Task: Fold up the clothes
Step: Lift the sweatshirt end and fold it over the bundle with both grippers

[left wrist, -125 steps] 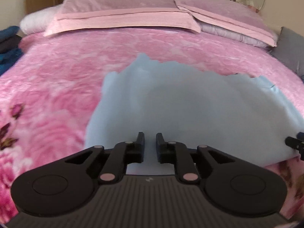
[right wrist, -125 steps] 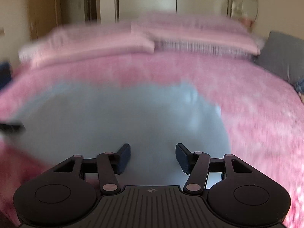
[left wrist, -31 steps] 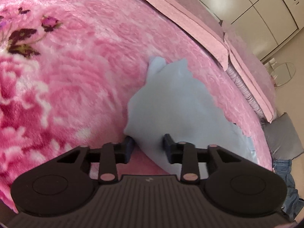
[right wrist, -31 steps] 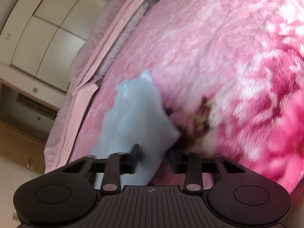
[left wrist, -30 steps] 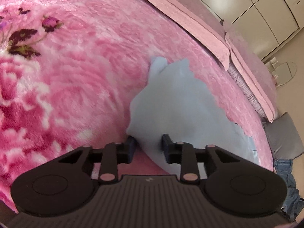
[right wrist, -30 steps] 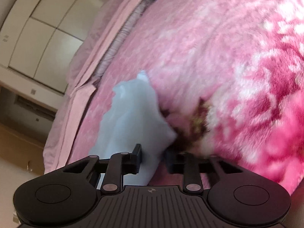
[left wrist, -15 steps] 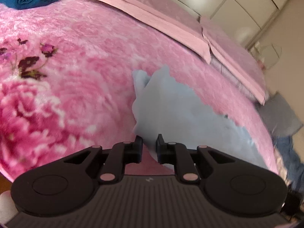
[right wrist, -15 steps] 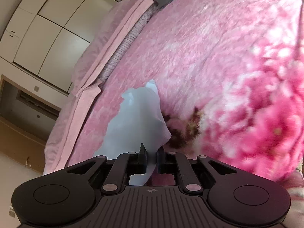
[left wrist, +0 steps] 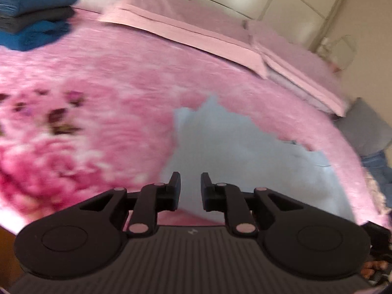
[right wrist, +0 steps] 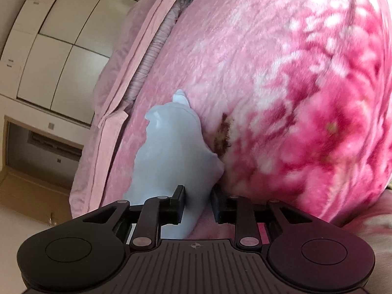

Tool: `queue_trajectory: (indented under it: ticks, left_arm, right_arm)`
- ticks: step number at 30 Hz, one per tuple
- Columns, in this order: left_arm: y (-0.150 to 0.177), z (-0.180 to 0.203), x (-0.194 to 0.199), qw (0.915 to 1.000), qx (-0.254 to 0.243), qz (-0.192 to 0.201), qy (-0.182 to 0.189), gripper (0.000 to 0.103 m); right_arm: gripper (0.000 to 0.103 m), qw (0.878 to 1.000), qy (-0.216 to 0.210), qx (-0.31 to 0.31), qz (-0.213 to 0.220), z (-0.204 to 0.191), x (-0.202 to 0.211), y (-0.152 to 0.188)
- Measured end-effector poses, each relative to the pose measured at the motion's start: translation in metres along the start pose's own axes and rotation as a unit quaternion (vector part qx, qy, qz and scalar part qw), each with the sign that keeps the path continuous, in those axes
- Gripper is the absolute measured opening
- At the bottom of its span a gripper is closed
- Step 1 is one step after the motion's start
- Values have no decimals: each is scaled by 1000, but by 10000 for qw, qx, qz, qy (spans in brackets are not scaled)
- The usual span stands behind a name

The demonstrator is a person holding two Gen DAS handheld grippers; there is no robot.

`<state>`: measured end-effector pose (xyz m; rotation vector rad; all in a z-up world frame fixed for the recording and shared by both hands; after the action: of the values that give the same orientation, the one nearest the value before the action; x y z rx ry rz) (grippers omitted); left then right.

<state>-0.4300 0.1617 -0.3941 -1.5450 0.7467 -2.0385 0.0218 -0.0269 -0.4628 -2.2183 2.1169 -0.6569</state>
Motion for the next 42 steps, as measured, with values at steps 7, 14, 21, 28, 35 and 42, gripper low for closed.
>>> queue_trajectory:
  ticks: [7,14,21,28,35,42]
  left_arm:
    - [8,49,-49,9975,-231,-255,612,12]
    - [17,50,-77,9966,-169,-428,684,12]
    - [14,41,-80,9957,-5,-547,746,6]
    - [3,21,-72,9935,443,-592,871,7]
    - [-4,-22,-55,9866,1135,-538,1046,7]
    - [7,-39,-53,9805,1444,-688,1143,7]
  right_arm:
    - [51,9996,-214,72,154,-11,-7,0]
    - [51,9983,-275,43,506,-6,-18,-5]
    - [15,9953,458,834,172,-9,-26,-1]
    - [8,9020,1515,4027,-364,-97,-58,30]
    - [8,6712,581,7265,-1356,-174,-114,198]
    - [17,5949,-49,7632,-2524,-152,-126,284]
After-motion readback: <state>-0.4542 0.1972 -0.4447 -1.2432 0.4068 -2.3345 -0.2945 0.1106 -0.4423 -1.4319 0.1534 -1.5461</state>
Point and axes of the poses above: each gripper's, at about its wrist camera, not at the fingertips, and x roughly against the way its jaws point, z to its right, y to its underside, the point moved 8 cm from there along -x, roughly the way its jaws point, and after that the axes turned 13 degrees about -y, right-handed, at the moved point
